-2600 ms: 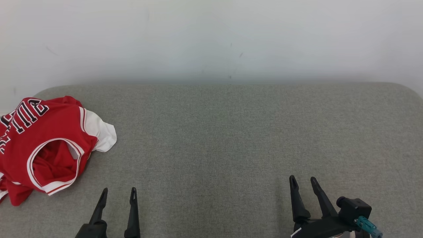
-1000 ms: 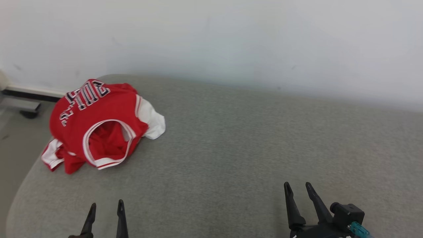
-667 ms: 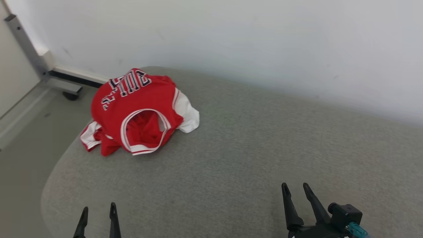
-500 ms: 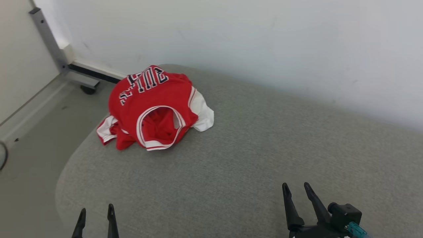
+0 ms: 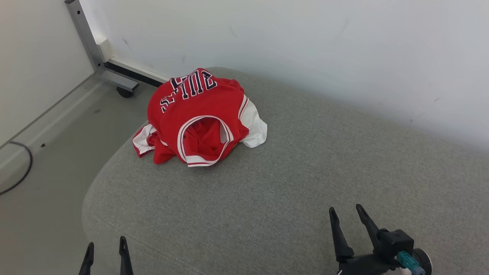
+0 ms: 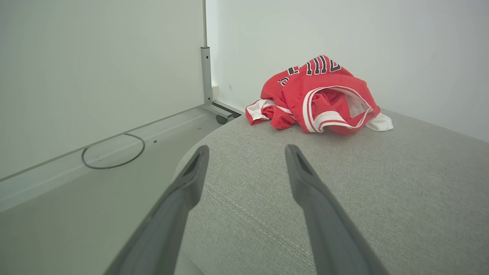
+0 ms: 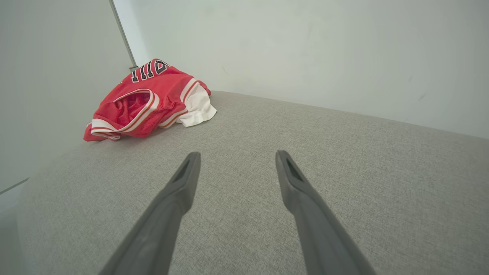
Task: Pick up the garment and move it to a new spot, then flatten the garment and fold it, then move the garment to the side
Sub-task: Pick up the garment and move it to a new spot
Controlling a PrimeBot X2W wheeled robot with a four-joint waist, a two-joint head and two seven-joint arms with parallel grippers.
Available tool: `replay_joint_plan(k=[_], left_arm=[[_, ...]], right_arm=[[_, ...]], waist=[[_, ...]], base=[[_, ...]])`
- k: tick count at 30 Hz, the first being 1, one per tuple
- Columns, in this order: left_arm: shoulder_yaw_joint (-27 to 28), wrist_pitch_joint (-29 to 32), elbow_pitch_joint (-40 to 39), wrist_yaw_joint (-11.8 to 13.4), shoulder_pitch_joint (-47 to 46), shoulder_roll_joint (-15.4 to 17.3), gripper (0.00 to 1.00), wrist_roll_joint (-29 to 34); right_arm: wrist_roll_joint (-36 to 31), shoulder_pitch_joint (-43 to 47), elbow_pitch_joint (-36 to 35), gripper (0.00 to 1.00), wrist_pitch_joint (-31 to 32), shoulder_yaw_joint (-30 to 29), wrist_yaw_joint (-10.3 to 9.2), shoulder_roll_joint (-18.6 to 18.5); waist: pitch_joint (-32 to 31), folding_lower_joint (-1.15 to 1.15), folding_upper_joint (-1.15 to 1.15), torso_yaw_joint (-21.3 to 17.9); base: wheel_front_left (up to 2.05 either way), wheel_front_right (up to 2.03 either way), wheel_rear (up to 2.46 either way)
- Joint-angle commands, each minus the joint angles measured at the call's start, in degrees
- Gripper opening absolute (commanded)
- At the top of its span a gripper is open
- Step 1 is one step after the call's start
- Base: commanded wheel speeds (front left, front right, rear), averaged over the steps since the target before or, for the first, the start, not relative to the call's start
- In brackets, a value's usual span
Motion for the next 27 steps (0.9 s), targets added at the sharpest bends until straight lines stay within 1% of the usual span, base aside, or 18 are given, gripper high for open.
replay_joint_plan(k=[1,6,10,14,17,19,21,22,27], left_arm=[[-0.08,-0.2,-0.25,0.14,0.55,-0.05,1.0,-0.26],[-0.94,-0.2,0.4,0.34,-1.0,-0.06,1.0,-0.81],[-2.14,-0.2,3.29,-0.49,-5.02,-0.05,1.0,-1.29],[-3.82,0.33,9.46,-1.53,-13.51,0.08,1.0,-0.59],[-4.43,2.91,16.01,-2.56,-21.4,0.38,1.0,-1.55],[-3.24,7.03,20.95,-3.17,-26.11,0.5,1.0,-4.21],[-2.24,10.04,24.14,-3.74,-31.79,1.36,1.0,-6.25],[-2.24,10.04,24.14,-3.74,-31.79,1.36,1.0,-6.25],[0.08,16.83,30.73,-4.98,-41.0,3.78,1.0,-11.17]], right_arm=[[-0.85,-0.53,-0.16,1.0,-0.04,-0.13,0.19,0.01],[-0.68,-1.03,-0.3,1.0,-0.04,-0.09,0.19,0.01],[-0.8,-1.37,-0.45,1.0,-0.04,-0.11,0.19,0.01],[-1.1,-1.48,-0.44,1.0,0.28,-0.11,0.19,0.01],[-1.35,-0.73,-0.77,1.0,0.62,0.0,0.19,0.01],[-1.36,-0.66,-1.32,1.0,1.02,0.91,0.19,0.02],[-1.59,-0.85,-2.22,1.0,1.6,1.65,0.19,0.0],[-1.59,-0.85,-2.22,1.0,1.6,1.65,0.19,0.0],[-3.09,-0.88,-5.22,1.0,3.78,2.91,0.19,-0.03]], waist=[[0.36,0.0,0.0,0.16],[1.34,0.0,0.0,0.31],[2.26,0.0,0.0,0.34],[3.57,0.0,0.0,0.42],[4.04,0.0,0.0,0.2],[4.79,0.0,0.0,-1.52],[5.86,0.0,0.0,-3.75],[5.86,0.0,0.0,-3.75],[9.39,0.0,0.0,-10.32]], base=[[0.0,0.0,0.0],[0.0,0.0,0.0],[0.0,0.0,0.0],[0.0,0.0,0.0],[0.0,0.0,0.0],[0.0,0.0,0.0],[0.0,0.0,0.0],[0.0,0.0,0.0],[0.0,0.0,0.0]])
